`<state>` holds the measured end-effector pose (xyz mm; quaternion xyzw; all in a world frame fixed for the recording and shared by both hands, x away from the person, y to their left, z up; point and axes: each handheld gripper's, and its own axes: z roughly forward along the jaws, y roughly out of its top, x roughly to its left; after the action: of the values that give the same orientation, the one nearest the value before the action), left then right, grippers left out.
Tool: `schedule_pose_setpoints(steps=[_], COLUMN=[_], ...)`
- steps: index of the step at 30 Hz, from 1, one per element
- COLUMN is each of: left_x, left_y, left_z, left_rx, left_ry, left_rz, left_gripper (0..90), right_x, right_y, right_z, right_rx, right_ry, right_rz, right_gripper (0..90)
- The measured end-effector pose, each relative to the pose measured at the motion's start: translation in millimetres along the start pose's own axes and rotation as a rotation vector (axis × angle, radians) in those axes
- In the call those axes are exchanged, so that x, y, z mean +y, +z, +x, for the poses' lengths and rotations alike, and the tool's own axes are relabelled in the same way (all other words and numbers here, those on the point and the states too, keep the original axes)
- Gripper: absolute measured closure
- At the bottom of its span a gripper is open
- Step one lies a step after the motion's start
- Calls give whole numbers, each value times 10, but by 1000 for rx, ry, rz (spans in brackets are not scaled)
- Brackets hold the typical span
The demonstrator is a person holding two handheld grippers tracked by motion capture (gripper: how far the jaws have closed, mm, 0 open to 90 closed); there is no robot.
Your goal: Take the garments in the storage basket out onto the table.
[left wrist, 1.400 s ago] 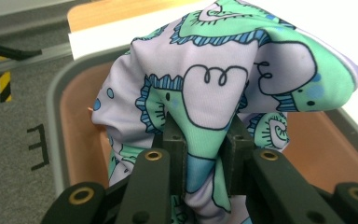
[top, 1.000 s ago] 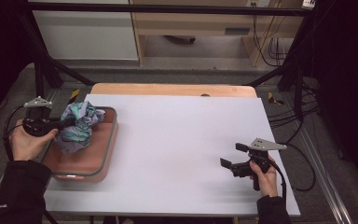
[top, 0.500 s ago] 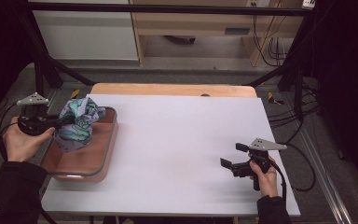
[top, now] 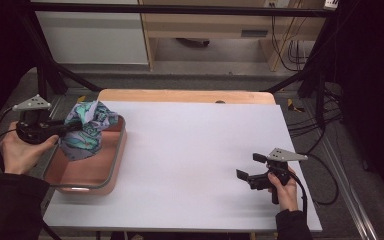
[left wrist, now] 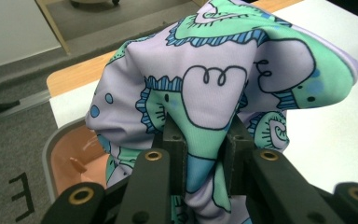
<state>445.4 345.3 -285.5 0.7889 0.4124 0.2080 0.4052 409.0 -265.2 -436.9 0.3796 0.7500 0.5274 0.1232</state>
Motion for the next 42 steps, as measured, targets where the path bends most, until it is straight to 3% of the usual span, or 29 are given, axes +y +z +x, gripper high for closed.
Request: schedule_pose_setpoints(steps=[21,34,42], left_x=[174,354,464], left_y=[-63,-34,67], left_z=[-228,-470,-650], left_rx=[-62,-107,-145], left_ry=[41,86,111], left_rz=[-51,-73,-83], left_gripper=[750,750,749], right_x=[0,1,0], right_y=[1,-1,-2], right_z=[2,0,1], right_rx=[0,1,0], right_ry=[0,-3,-2], right_rz=[2,1,2], right_gripper=[25,25,25])
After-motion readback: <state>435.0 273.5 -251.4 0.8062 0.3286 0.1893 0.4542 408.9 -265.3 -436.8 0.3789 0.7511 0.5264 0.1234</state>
